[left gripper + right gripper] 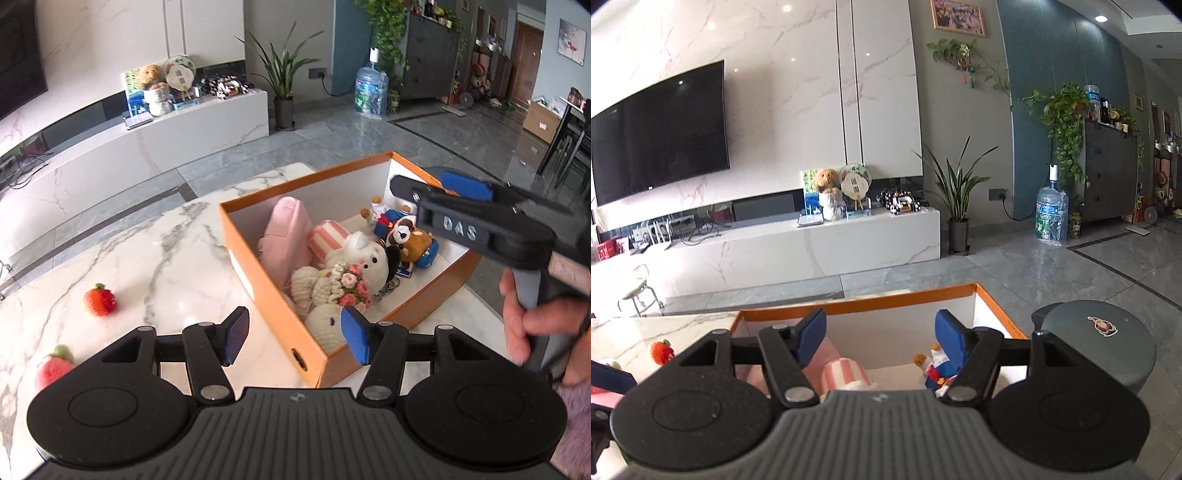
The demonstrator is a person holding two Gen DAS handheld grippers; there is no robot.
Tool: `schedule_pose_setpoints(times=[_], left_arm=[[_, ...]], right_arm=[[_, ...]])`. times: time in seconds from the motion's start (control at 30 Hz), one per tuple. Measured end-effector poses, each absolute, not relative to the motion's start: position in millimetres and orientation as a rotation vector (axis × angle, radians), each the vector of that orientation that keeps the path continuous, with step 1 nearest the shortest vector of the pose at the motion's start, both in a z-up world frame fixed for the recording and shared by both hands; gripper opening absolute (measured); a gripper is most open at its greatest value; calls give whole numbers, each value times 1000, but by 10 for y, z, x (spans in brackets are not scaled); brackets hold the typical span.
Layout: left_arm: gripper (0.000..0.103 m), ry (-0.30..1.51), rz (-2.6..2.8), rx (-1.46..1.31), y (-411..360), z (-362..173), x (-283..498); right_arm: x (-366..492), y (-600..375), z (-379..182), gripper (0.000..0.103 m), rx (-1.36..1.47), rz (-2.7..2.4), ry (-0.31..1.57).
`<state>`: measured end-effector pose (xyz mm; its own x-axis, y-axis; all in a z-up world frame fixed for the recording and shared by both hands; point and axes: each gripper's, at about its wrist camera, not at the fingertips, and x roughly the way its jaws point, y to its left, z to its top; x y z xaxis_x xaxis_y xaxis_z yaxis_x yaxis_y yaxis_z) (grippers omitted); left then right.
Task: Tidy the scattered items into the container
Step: 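Move both grippers back to the pink peach ball and orange strawberry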
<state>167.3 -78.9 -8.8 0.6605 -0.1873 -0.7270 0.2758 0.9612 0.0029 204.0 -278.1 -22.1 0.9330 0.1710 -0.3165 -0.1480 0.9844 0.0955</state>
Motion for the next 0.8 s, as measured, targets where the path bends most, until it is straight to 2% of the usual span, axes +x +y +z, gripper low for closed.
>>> schedule_pose_setpoints(times=[0.17, 0.63, 0.8], left_arm=[[66, 755, -223, 71, -577, 64, 1464], [69, 650, -97, -90, 250, 134, 830], [69, 620, -29, -129, 584, 72, 673]], right_arm=[[1603, -2526, -126, 68, 94, 179, 251], [891, -1721, 83, 80, 33, 329, 242], [734, -1434, 94, 80, -3, 370, 256]])
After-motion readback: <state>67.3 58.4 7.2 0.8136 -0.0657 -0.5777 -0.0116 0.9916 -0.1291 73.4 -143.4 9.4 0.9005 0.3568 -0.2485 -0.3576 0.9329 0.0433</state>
